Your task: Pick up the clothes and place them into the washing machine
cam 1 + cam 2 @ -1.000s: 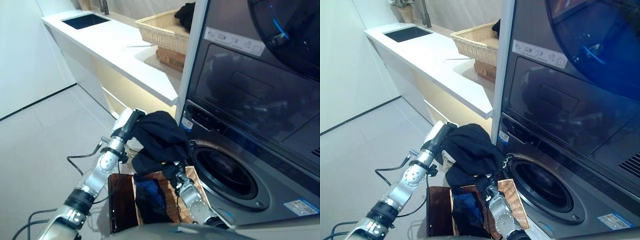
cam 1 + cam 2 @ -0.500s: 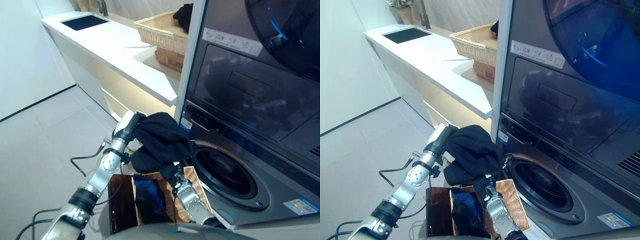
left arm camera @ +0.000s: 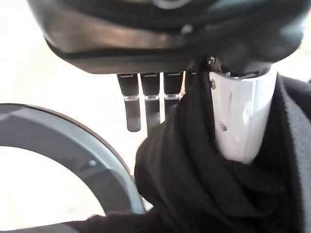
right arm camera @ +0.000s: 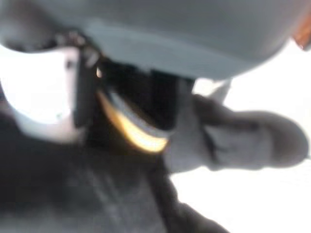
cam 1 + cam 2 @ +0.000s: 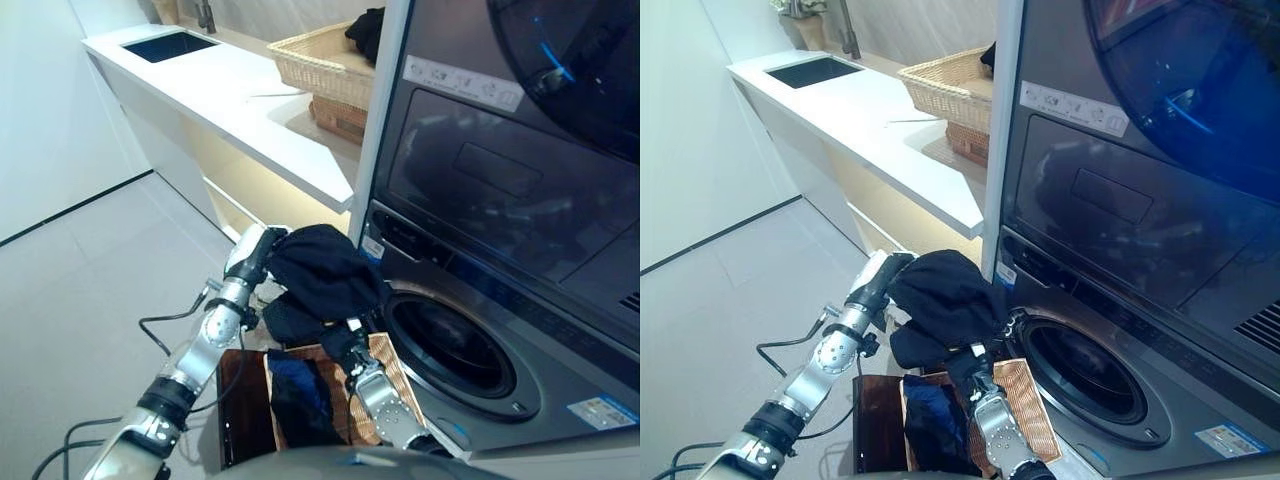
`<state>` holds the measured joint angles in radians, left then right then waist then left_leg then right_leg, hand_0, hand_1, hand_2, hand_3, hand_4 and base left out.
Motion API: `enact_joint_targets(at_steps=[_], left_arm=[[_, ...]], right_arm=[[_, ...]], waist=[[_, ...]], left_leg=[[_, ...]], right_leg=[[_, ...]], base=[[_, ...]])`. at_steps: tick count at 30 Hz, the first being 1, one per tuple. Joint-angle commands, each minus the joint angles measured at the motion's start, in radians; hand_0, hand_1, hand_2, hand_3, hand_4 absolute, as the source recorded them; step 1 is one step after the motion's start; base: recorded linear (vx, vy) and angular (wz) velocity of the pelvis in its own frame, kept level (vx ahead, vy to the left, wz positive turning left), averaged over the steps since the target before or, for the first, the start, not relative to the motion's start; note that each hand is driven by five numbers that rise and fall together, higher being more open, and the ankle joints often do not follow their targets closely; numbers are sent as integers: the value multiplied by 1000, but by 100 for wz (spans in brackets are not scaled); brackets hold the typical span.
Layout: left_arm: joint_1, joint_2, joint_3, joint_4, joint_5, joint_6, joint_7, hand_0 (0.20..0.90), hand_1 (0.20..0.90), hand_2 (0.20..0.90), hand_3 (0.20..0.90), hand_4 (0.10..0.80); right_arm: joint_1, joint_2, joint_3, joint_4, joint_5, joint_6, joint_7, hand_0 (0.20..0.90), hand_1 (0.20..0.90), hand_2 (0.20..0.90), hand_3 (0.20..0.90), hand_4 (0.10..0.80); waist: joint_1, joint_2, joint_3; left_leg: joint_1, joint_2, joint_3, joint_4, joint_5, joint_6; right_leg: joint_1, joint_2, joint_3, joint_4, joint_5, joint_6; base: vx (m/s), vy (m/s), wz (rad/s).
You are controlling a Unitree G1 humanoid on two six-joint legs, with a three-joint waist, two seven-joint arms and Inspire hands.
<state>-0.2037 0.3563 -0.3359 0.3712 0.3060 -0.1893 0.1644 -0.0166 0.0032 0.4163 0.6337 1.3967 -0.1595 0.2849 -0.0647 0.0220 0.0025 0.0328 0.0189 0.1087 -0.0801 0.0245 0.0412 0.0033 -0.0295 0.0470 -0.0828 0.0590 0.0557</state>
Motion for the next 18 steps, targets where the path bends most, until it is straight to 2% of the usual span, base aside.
enact_joint_targets(at_steps=[1, 18], left_arm=[[-126, 38, 56, 99, 6, -28, 65, 900, 900, 900, 900, 800], [-115, 39, 71, 105, 7, -21, 71, 900, 900, 900, 900, 800]], right_arm=[[-45, 69, -108, -164, 67, -89, 118, 200, 200, 200, 200, 300], [-39, 47, -129, -170, 60, -95, 118, 200, 200, 200, 200, 300]], waist=[[16, -34, -56], [15, -35, -56]], left_leg=[[29, -23, 26, 5, -76, -49], [33, -23, 25, 2, -75, -50]], right_leg=[[-17, 13, -48, 19, -22, 3], [-14, 13, -49, 17, -23, 3]], base=[[0, 0, 0], [0, 0, 0]])
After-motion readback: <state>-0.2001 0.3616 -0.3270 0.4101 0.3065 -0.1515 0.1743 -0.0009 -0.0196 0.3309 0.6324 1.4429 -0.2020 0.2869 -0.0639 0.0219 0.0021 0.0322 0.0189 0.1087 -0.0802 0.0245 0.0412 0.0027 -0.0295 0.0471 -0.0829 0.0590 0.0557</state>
